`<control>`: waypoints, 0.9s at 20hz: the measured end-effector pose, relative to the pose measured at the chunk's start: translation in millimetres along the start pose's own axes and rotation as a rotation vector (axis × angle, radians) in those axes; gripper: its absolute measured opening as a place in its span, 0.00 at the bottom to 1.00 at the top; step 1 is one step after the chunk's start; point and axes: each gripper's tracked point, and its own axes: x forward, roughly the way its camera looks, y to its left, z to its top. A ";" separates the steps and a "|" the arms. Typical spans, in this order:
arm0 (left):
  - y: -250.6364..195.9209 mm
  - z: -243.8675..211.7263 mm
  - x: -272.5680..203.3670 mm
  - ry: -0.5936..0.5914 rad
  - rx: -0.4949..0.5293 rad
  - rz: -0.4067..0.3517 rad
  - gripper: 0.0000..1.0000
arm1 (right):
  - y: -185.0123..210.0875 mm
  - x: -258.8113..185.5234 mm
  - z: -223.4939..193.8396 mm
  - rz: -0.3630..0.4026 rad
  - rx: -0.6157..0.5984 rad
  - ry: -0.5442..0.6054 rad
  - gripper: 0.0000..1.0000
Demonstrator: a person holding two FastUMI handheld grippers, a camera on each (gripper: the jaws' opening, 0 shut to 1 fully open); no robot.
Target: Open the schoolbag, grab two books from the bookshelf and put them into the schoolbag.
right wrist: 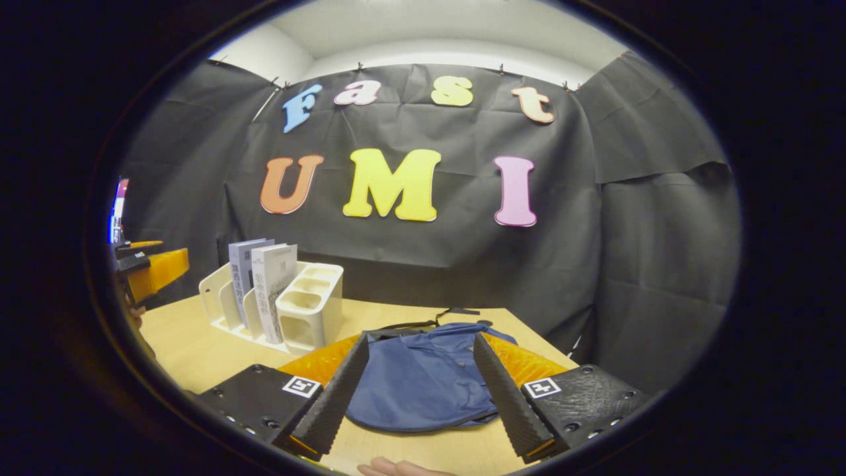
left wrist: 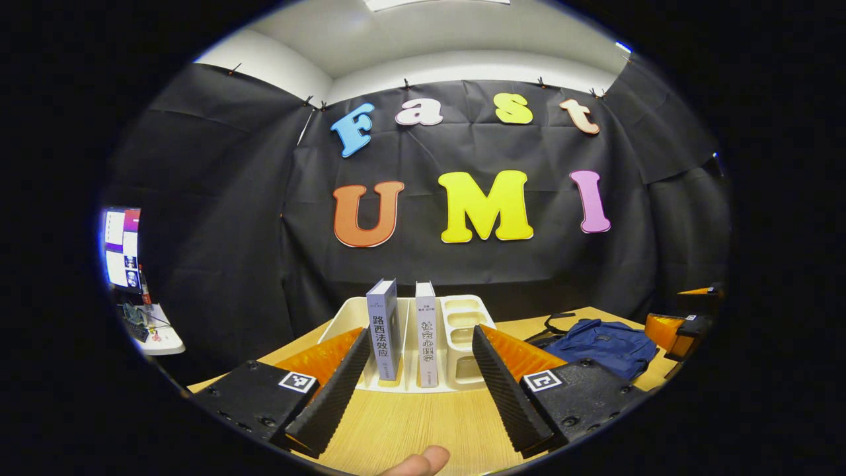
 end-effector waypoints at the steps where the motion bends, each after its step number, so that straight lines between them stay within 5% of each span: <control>1: 0.4 -0.7 -0.5 0.007 -0.004 -0.001 0.98 | 1.7 2.0 -1.1 -0.002 -0.002 0.006 0.95; 18: 39.3 -38.8 28.9 0.074 -0.032 0.008 0.98 | 111.8 78.6 -104.5 0.104 -0.243 0.276 0.98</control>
